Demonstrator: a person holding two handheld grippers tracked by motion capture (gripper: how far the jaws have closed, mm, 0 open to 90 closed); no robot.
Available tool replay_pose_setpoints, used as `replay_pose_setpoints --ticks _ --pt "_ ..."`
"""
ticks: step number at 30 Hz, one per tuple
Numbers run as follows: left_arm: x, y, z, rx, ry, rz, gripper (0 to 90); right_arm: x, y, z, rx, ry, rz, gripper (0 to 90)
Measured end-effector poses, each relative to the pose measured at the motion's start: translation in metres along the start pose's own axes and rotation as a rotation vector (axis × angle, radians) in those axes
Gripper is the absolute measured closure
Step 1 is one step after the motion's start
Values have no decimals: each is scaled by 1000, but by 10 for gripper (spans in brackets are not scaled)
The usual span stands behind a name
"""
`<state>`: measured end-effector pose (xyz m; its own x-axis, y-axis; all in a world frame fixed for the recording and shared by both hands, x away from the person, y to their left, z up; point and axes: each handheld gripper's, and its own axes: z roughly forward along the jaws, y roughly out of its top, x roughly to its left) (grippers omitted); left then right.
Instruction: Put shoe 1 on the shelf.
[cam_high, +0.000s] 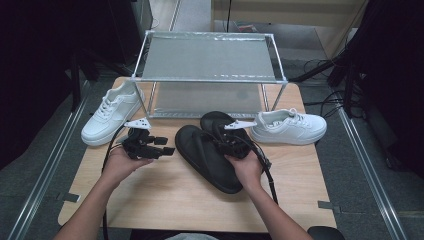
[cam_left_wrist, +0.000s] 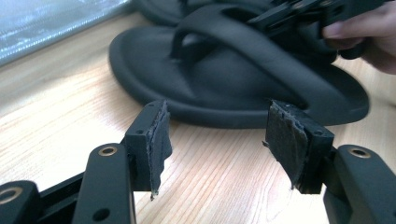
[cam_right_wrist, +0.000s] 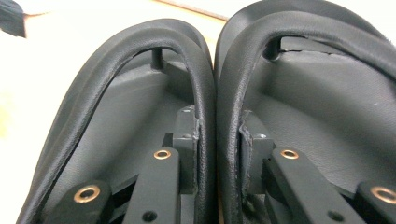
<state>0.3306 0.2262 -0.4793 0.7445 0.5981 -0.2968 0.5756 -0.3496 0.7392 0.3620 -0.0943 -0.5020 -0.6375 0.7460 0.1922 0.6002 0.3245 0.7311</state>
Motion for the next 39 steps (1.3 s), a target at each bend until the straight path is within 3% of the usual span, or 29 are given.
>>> replay_pose_setpoints --ticks 9,15,20,29,39 --pt "2 -2 -5 -19 -1 -6 400 -5 34 9 -28 -36 9 736" --pt "-1 -1 -4 -16 -8 8 400 -15 55 26 -49 -67 44 736" --pt "0 -1 -3 -14 -14 11 400 -24 68 44 -68 -77 127 737" --pt "-1 -1 -1 -6 -16 22 399 -38 86 66 -80 -186 128 738" --pt "-1 -2 -1 -5 -22 22 397 -41 93 79 -78 -210 132 737"
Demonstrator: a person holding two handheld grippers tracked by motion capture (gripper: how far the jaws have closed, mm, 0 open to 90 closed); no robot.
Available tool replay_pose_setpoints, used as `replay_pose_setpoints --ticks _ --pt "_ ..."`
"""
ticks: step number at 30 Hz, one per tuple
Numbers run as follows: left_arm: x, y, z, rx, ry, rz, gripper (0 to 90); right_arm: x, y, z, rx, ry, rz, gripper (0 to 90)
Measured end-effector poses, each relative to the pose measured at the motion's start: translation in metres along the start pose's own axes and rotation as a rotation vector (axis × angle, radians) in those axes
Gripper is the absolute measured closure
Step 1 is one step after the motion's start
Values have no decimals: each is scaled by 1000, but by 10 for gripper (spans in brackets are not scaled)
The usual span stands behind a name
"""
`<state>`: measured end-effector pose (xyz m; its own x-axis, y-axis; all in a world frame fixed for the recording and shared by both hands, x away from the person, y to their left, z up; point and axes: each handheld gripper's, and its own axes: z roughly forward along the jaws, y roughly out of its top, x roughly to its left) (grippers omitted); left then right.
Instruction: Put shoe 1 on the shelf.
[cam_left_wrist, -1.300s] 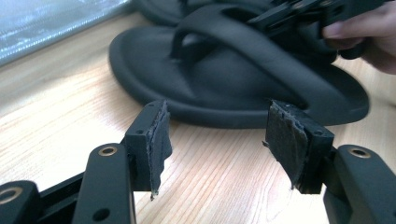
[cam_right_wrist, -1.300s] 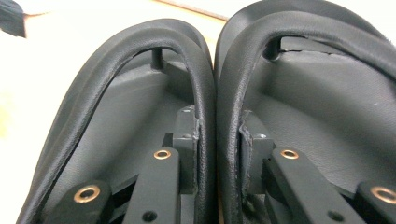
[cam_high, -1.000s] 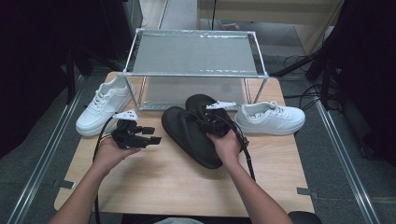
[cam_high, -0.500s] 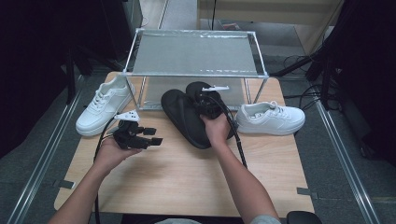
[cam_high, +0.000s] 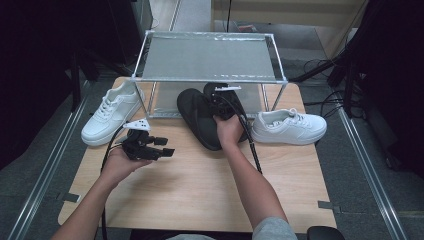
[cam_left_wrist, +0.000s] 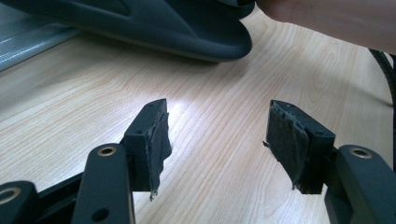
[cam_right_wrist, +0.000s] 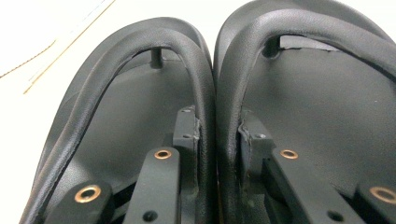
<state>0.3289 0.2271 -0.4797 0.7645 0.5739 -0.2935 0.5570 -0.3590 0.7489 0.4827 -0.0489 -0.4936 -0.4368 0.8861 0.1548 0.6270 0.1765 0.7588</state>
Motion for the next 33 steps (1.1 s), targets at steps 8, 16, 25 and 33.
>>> replay_pose_setpoints --ticks 8,16,25,33 --pt "0 0 0 -2 0 1 396 -6 -4 10 20 -2 22 737" --pt "1 0 1 4 -1 -1 396 -8 -3 11 24 -2 28 711" --pt "1 0 1 1 3 0 396 -7 -2 6 39 7 6 623" --pt "0 0 0 -10 3 7 398 -8 -4 -1 36 18 8 591"
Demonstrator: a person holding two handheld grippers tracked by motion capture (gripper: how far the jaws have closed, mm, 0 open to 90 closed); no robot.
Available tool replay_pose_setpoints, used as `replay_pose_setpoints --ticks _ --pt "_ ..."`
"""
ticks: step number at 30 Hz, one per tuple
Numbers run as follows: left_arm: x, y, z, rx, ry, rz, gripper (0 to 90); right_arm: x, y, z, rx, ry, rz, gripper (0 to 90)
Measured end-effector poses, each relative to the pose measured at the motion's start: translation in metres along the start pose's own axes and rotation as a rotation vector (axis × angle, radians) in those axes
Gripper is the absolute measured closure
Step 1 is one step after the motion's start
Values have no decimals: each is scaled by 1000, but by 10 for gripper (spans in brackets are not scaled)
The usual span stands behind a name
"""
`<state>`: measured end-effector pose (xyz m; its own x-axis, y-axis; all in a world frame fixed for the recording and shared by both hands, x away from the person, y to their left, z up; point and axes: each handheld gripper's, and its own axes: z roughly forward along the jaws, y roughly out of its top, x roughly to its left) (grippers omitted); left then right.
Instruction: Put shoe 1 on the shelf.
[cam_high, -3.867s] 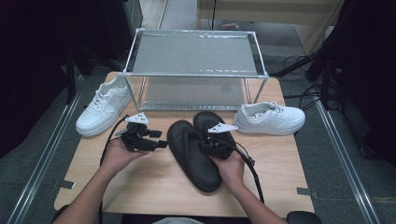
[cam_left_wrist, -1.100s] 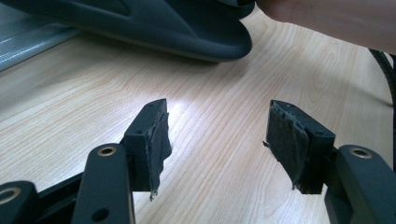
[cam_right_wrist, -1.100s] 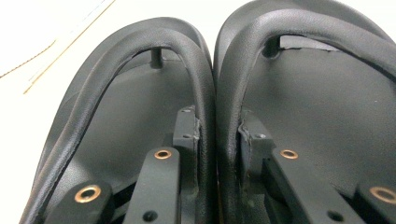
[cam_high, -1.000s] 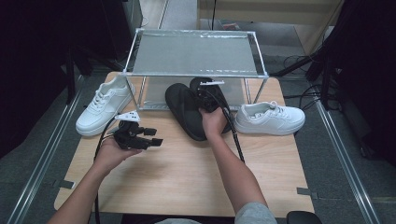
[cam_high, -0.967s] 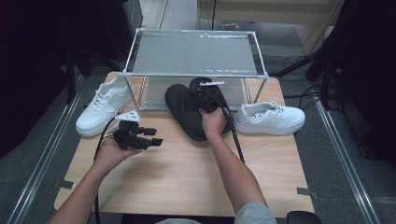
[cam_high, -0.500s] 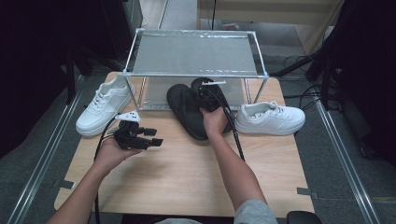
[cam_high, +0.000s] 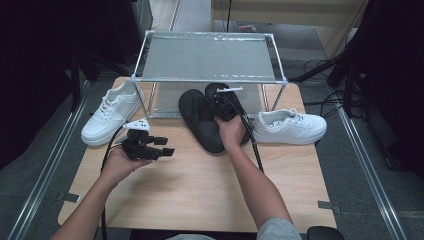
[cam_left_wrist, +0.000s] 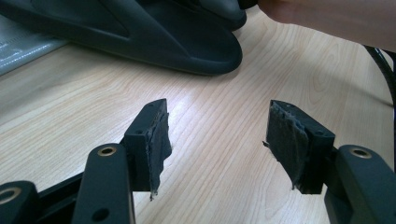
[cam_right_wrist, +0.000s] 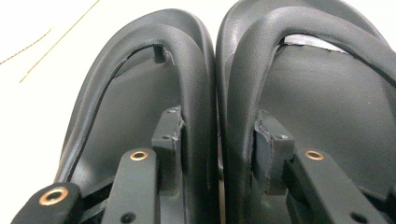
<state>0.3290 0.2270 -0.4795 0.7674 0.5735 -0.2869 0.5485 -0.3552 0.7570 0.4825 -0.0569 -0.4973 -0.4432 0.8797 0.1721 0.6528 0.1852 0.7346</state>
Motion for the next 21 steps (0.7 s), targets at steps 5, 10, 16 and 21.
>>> replay_pose_setpoints --ticks 5,10,16,21 --pt "1 1 1 6 -2 -1 398 -1 -1 -9 -7 15 -1 583" --pt "1 3 2 9 -7 7 398 -4 -5 -24 -25 19 -25 609" --pt "0 5 3 -10 -18 3 398 -7 -24 -46 -42 45 -38 639" --pt "1 8 5 -3 -19 10 399 -7 -35 -66 -47 70 -64 640"
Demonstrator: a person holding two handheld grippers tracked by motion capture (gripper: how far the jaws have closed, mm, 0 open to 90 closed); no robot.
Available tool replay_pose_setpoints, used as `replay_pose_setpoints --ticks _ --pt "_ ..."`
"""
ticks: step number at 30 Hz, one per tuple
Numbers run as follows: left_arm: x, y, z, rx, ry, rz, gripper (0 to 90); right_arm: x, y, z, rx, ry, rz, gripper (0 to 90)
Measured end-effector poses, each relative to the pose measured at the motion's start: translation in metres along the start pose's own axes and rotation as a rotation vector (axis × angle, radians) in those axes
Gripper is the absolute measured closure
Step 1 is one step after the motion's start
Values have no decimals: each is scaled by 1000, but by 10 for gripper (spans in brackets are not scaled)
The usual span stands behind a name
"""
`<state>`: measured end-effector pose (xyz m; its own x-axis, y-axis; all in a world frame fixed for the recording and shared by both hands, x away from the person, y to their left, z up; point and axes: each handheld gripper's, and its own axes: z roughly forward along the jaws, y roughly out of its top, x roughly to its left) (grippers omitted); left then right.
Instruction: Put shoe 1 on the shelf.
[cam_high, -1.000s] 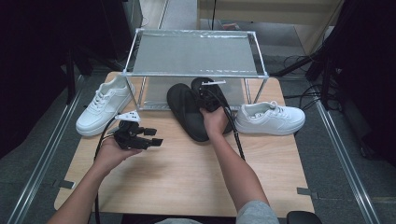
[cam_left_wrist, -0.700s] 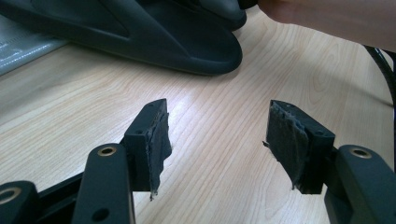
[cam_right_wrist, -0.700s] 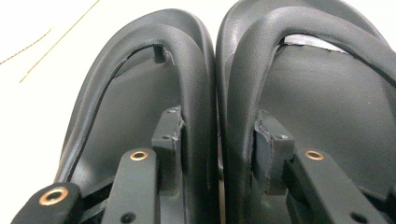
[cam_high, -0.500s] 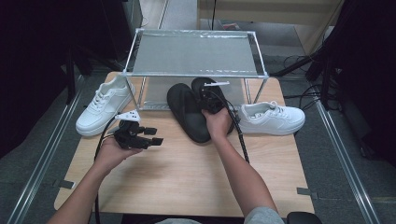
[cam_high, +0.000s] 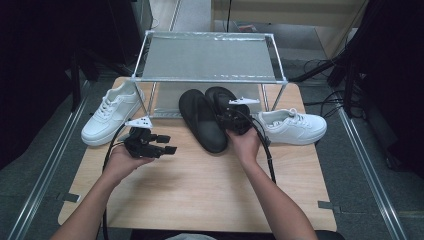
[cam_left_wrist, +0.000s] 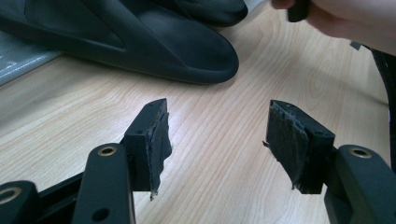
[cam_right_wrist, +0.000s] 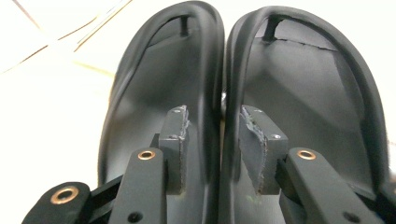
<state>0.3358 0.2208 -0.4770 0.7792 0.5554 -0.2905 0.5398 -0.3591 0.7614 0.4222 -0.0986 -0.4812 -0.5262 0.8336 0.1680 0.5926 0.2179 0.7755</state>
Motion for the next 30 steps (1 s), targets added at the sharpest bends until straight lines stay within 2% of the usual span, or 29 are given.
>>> replay_pose_setpoints --ticks 5,7,9,11,13,15,18,20,22,24,26,30 --pt "2 3 3 5 0 0 398 6 -9 -24 -5 39 -43 652" --pt "2 4 3 -1 4 -1 407 7 -13 -30 -3 39 -68 655" --pt "3 6 0 -16 -9 2 475 8 -21 -37 -6 51 -83 669" --pt "4 10 -1 -14 -6 -2 546 7 -29 -41 -1 72 -77 678" --pt "6 18 -1 -13 -11 0 596 6 -36 -45 -5 86 -76 690" --pt "7 25 -1 -30 -26 -2 604 4 -43 -48 -7 97 -67 704" --pt "8 43 -3 -22 -30 33 642 1 -49 -51 2 122 -50 745" --pt "11 55 -4 -7 -22 46 667 1 -51 -52 17 134 -64 784" --pt "16 67 -5 -4 -21 46 688 1 -55 -50 30 147 -82 816" --pt "21 76 -5 -6 -22 41 710 0 -57 -48 35 167 -71 849" --pt "28 87 -5 -7 -37 34 744 1 -59 -46 36 174 -76 861" --pt "36 111 -4 -5 -26 35 804 4 -62 -44 43 179 -92 872"
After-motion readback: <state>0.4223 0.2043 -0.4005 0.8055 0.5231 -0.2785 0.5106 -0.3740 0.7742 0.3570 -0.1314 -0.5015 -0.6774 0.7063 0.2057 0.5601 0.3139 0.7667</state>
